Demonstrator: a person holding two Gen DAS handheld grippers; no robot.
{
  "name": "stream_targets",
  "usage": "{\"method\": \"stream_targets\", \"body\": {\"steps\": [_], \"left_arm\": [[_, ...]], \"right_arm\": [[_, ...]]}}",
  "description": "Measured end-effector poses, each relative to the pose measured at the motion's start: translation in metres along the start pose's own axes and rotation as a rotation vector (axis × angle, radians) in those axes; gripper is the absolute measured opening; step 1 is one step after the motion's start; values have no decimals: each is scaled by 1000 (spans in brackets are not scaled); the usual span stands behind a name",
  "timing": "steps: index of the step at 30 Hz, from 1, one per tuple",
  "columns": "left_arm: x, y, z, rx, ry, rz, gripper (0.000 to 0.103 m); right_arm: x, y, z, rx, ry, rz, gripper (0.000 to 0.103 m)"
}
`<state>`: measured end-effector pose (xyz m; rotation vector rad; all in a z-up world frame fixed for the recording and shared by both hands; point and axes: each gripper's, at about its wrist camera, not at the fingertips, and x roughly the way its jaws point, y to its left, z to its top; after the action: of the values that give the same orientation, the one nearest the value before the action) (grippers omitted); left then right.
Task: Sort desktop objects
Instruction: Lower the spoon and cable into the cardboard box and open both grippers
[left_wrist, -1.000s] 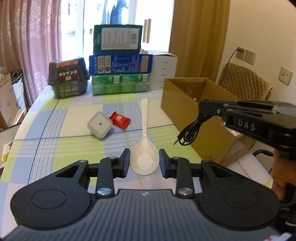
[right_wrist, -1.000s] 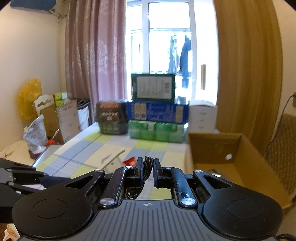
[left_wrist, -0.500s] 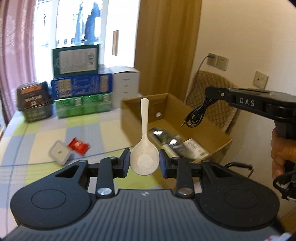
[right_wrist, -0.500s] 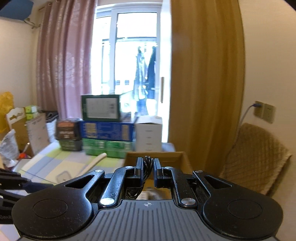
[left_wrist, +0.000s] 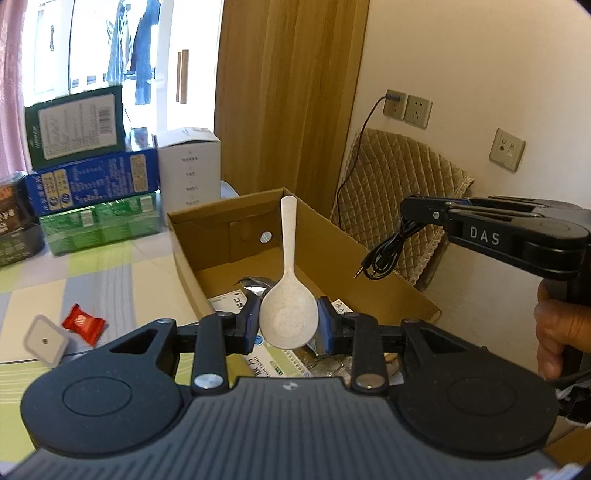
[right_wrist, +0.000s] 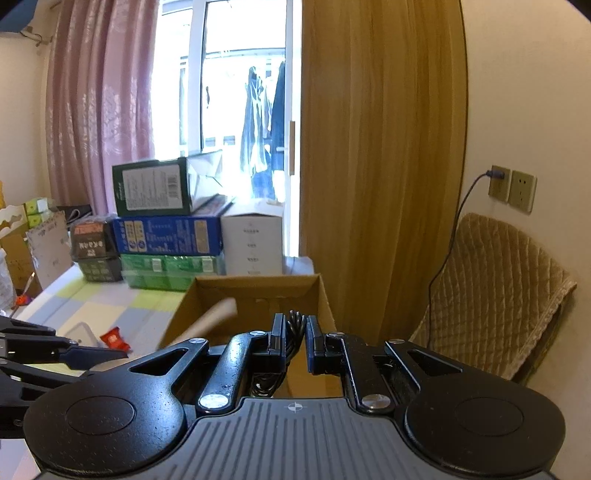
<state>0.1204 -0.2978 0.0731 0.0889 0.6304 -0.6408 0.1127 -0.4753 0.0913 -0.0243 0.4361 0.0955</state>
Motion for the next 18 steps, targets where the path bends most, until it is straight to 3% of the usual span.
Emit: {"method": "stream_targets", "body": {"steps": [6, 18], "left_arm": [[31, 2, 0, 17, 22, 12, 33], [16, 25, -11, -13, 8, 60, 36]], "right_arm": [[15, -8, -7, 3, 26, 1, 7], [25, 1, -8, -27, 71, 60, 7]]}}
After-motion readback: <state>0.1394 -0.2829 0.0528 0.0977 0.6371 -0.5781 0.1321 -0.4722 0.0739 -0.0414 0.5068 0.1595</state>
